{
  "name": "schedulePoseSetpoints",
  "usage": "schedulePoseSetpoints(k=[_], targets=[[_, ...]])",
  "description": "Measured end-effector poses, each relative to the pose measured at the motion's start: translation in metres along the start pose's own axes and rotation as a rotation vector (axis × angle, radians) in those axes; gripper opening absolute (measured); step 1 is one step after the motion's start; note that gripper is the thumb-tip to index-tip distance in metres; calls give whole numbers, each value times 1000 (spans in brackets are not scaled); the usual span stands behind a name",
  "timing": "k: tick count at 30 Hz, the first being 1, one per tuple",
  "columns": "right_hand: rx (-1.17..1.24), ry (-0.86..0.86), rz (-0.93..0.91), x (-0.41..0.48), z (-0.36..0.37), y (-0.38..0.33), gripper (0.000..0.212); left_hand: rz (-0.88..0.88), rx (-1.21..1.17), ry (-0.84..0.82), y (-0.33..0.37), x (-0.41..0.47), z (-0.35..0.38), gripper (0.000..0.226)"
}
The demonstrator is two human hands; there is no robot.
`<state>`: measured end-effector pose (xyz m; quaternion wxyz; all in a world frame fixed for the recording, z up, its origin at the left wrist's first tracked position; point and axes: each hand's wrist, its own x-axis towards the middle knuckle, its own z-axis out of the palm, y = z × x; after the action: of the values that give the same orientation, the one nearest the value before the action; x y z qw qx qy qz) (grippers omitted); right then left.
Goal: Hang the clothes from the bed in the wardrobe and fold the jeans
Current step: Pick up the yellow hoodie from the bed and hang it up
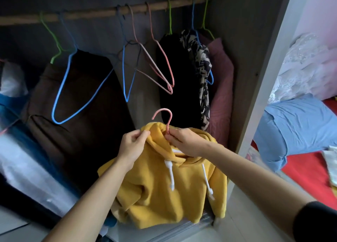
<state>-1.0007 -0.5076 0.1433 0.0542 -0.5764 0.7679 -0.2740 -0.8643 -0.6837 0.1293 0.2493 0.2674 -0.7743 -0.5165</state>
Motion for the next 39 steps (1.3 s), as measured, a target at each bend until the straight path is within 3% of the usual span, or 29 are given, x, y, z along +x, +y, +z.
schedulePoseSetpoints(k=[4, 6, 9, 11, 13, 16, 20, 23, 25, 27, 30, 31, 34, 35, 37, 39], targets=[[43, -23, 95, -10, -3, 30, 25, 92, -81, 220, 17, 4, -15, 34], [78, 40, 167, -19, -8, 44, 22, 137, -63, 234, 14, 3, -28, 33], [158, 149, 222, -13, -18, 38, 28, 43, 50, 5, 2, 5, -50, 52], [144, 198, 190, -5, -23, 23, 33, -105, 110, -150, -2, 11, -65, 83], [101, 220, 116, 0, -24, 3, 36, -224, 261, -164, -3, 17, -74, 101], [35, 219, -30, 6, -26, -25, 37, -384, 332, -132, 0, 19, -73, 90], [-45, 257, -208, 6, -30, -48, 37, -576, 120, -422, 7, 9, -60, 75], [-78, 269, -315, 6, -29, -56, 36, -505, 114, -527, 8, 2, -48, 98], [-95, 245, -345, 5, -25, -53, 34, -385, 23, -478, 14, 1, -41, 62], [-147, 114, -261, 0, -16, -43, 34, -297, -167, -411, 21, 4, -40, 32], [-215, -104, -12, -8, -5, -23, 40, -94, -124, -294, 30, 9, -47, 36], [-165, -84, 14, -10, -5, -20, 39, -61, -118, -267, 30, 10, -50, 37], [-51, 230, -106, -11, -2, -27, 36, -27, -262, -201, 38, 11, -57, 39], [-52, 261, -143, -12, 3, -34, 35, -7, -326, -172, 45, 12, -59, 36], [-85, 105, -128, -14, 18, -41, 28, 58, -422, -106, 59, 17, -67, 29], [-97, -55, 52, -16, 23, -37, 28, 112, -381, -93, 66, 22, -76, 30]])
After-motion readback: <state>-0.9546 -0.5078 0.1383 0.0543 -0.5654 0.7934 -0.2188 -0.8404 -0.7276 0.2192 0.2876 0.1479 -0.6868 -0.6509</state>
